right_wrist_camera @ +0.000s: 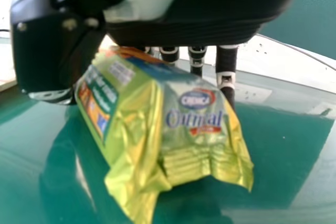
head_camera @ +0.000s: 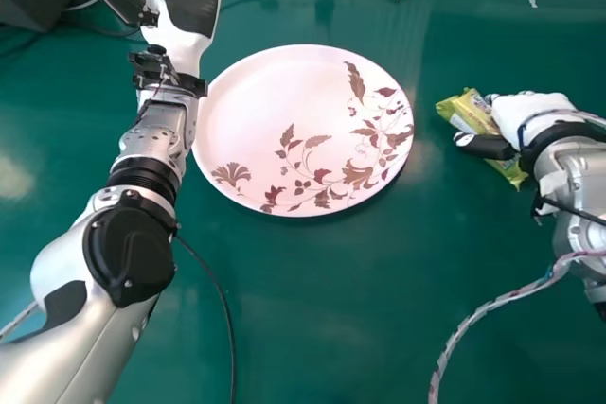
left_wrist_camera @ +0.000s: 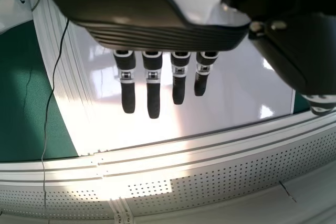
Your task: Pick up biscuit and place it in the plate
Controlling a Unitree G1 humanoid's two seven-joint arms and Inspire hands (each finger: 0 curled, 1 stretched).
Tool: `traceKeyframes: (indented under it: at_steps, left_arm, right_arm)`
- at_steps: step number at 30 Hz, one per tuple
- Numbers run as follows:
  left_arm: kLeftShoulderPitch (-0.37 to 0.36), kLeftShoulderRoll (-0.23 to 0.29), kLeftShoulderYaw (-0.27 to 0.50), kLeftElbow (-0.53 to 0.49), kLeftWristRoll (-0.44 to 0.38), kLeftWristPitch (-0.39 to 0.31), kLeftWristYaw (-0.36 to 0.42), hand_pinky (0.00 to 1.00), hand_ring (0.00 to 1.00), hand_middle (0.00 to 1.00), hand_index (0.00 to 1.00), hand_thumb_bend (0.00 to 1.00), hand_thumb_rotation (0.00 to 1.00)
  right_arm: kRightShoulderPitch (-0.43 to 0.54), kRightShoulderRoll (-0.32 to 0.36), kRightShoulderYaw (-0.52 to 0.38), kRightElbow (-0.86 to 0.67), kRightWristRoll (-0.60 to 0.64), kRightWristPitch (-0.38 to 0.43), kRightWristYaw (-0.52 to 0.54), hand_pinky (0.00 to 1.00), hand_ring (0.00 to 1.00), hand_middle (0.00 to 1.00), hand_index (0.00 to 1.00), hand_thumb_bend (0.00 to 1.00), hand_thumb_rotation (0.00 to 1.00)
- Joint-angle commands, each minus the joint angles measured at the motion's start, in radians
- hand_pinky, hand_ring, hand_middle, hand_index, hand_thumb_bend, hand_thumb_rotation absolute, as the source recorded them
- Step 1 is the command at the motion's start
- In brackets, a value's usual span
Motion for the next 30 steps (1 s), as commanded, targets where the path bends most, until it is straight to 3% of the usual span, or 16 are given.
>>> traceKeyframes:
  at_steps: [1, 5, 13, 18, 30]
  left_arm:
    - [-0.011, 0.005, 0.009, -0.002, -0.014, 0.0, -0.004, 0.79, 0.81, 0.94, 0.97, 1.0, 0.68]
    - [-0.015, 0.001, 0.025, -0.001, -0.027, 0.006, 0.024, 0.79, 0.81, 0.94, 0.98, 1.0, 0.68]
    - [-0.018, 0.006, 0.051, 0.005, -0.074, 0.086, 0.022, 0.79, 0.81, 0.93, 0.97, 1.0, 0.68]
    - [-0.019, 0.007, 0.047, 0.002, -0.072, 0.08, 0.031, 0.79, 0.81, 0.93, 0.97, 1.0, 0.67]
    - [-0.018, 0.021, 0.054, 0.009, -0.082, 0.129, 0.035, 0.8, 0.81, 0.93, 0.97, 1.0, 0.65]
  right_arm:
    - [0.017, -0.009, -0.005, -0.015, 0.014, -0.006, 0.003, 0.38, 0.54, 0.89, 1.0, 0.42, 0.0]
    - [0.016, -0.01, -0.005, -0.018, 0.015, -0.005, 0.009, 0.39, 0.54, 0.83, 0.99, 0.41, 0.0]
    - [0.02, -0.013, -0.01, -0.029, 0.015, -0.005, 0.006, 0.37, 0.51, 0.64, 0.83, 0.41, 0.0]
    - [0.022, -0.013, -0.016, -0.029, 0.022, -0.004, 0.001, 0.38, 0.5, 0.52, 0.76, 0.45, 0.0]
    - [0.023, -0.016, -0.02, -0.035, 0.023, 0.002, 0.004, 0.38, 0.5, 0.48, 0.58, 0.46, 0.0]
